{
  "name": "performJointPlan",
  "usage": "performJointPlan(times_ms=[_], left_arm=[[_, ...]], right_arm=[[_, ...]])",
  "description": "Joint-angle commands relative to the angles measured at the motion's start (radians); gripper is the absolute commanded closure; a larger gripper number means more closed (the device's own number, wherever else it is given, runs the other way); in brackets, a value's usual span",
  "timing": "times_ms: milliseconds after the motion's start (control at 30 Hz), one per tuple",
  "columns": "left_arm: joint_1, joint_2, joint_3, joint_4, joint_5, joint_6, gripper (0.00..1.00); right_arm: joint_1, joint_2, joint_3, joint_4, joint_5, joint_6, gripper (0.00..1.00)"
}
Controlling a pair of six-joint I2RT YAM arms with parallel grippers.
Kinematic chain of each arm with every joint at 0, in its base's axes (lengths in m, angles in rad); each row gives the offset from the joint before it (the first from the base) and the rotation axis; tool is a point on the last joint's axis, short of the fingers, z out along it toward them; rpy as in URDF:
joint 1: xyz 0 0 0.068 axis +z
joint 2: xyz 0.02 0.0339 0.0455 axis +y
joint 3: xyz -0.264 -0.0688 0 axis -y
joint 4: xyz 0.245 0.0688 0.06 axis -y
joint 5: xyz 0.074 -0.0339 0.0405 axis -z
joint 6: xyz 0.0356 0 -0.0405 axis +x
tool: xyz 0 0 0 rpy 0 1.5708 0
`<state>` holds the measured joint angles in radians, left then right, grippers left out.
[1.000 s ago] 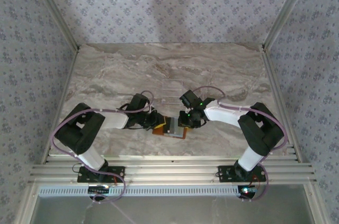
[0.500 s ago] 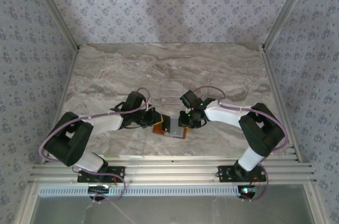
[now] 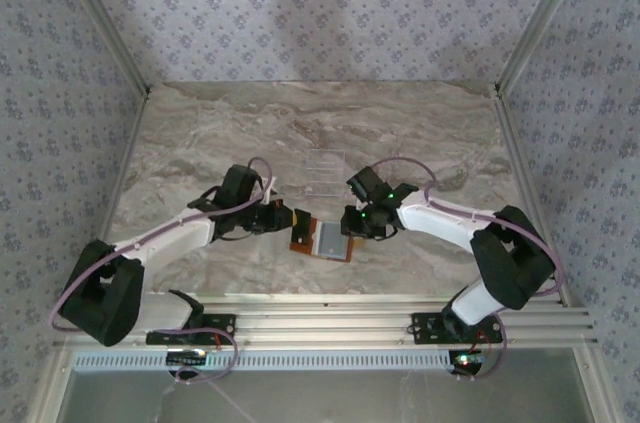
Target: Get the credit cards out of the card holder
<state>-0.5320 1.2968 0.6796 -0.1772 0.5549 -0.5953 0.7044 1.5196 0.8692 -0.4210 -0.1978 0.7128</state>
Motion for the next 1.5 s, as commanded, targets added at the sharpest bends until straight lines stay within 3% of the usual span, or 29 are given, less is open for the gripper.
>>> performJointPlan(times_ms=[0,300,400,633,733,933,1167,1467], left_arm=[[0.003,-0.018,0.117,-0.191,-0.023,0.218,0.98],[-0.014,0.105,0.446,-0.467,-0.123,0.613,1.0],[-0.034,0.195,0.587,-0.579,-0.147,0.785,1.0],[-0.123,0.442,0.929,-0.816,-0.318,1.208,1.0],[-0.139,0.566,1.093,-0.906,-0.375,1.317,1.0],[-0.143,0.82,1.43,-1.091,-0.426,1.434,1.0],[-0.15,1.04,1.712,-1.236,-0.447,1.509,1.0],[-0.153,1.15,1.788,-1.264,-0.425,1.543,1.0]], right_arm=[[-0.006,-0.031,0.018,-0.054,0.006,-0.069,0.74],[-0.038,-0.095,0.02,-0.109,0.009,-0.107,0.73],[-0.06,-0.116,0.011,-0.124,0.014,-0.12,0.72],[-0.126,-0.194,-0.025,-0.142,0.008,-0.14,0.72],[-0.153,-0.226,-0.042,-0.149,0.009,-0.143,0.72],[-0.204,-0.295,-0.085,-0.153,0.005,-0.138,0.71],[-0.241,-0.336,-0.124,-0.148,-0.006,-0.127,0.71],[-0.266,-0.341,-0.137,-0.142,-0.015,-0.124,0.71]])
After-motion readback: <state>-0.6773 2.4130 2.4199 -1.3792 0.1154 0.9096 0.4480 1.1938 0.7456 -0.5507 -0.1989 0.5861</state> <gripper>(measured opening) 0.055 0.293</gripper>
